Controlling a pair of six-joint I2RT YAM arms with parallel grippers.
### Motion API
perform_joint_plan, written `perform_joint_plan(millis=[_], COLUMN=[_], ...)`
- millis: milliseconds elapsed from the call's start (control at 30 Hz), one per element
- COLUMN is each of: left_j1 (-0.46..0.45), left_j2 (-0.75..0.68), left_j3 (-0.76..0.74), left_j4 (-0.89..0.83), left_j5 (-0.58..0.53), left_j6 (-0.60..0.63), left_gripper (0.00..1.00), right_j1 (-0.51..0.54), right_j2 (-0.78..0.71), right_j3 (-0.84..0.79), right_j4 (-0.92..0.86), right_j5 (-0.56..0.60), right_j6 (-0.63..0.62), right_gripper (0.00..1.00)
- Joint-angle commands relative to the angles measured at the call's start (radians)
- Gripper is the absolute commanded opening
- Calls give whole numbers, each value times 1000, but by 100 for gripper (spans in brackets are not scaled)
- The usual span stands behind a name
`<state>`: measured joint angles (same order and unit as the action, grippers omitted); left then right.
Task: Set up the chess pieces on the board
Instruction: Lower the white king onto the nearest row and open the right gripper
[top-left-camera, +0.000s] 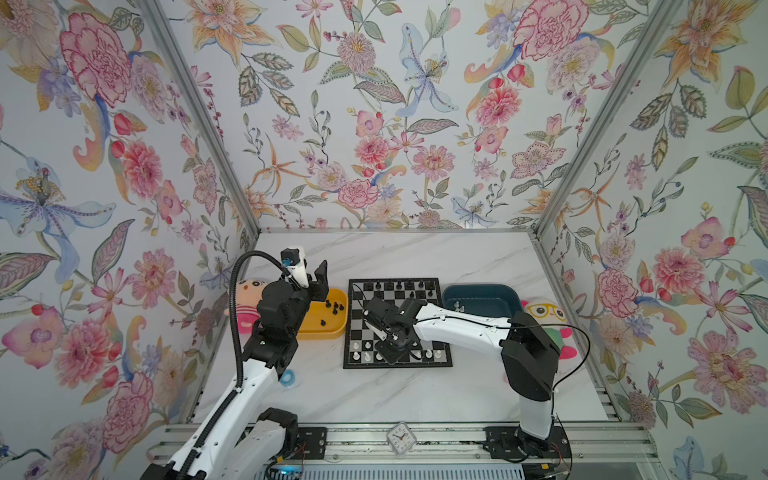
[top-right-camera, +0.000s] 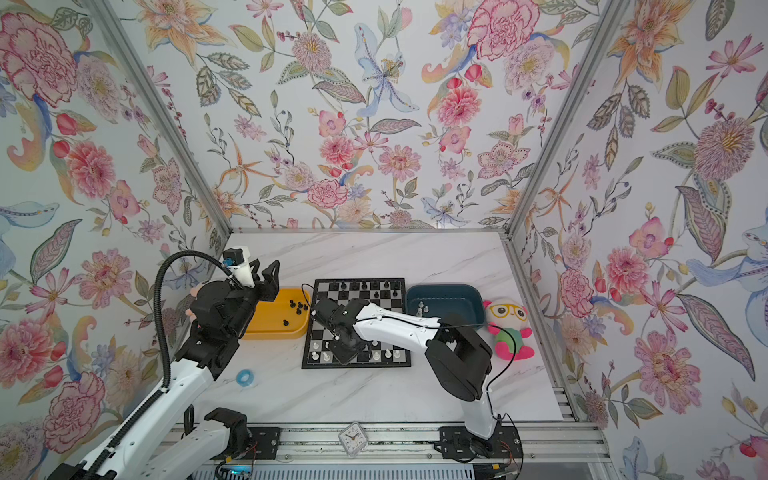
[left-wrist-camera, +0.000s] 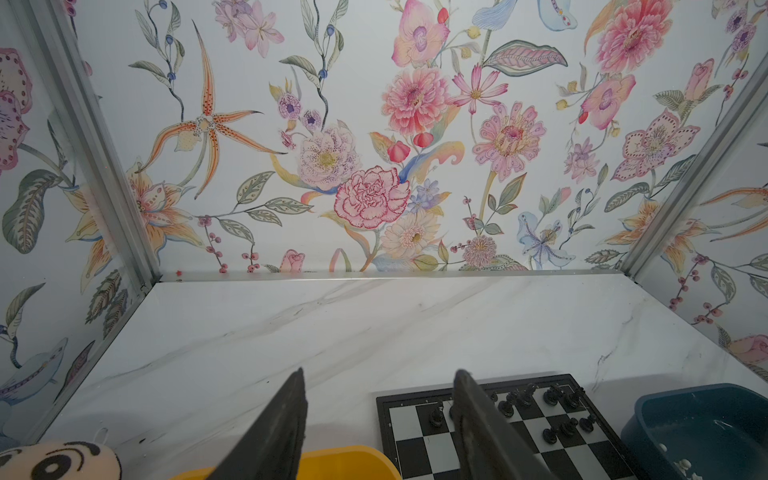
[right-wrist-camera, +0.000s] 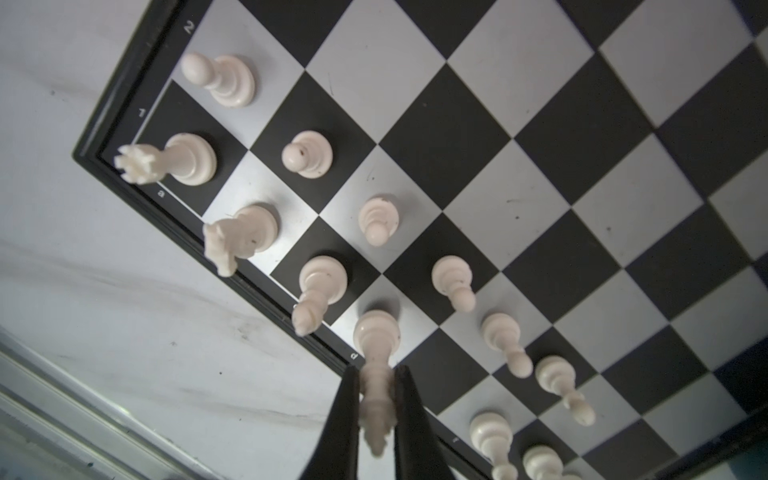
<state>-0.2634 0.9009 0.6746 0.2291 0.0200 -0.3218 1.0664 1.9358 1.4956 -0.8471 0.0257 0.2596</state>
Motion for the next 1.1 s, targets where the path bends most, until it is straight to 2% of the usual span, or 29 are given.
perform_joint_plan(millis=[0, 333, 900, 1067], left_j1=[9, 9, 9, 9], left_j2=[-7, -6, -8, -11], left_j3=[-13, -17, -22, -23], left_j4=[8, 10, 12, 11], left_j5=[8, 8, 6, 6], left_j6=[12, 12, 12, 11], left_gripper=[58, 58, 58, 58], right_j1=[1, 0, 3, 4], right_j2=[21, 24, -15, -36], right_j3=[-21, -31, -23, -23], right_j4=[-3, -4, -4, -4], right_j5=[-9, -4, 8, 17], right_j6=[18, 25, 37, 45], right_gripper=[3, 5, 24, 25])
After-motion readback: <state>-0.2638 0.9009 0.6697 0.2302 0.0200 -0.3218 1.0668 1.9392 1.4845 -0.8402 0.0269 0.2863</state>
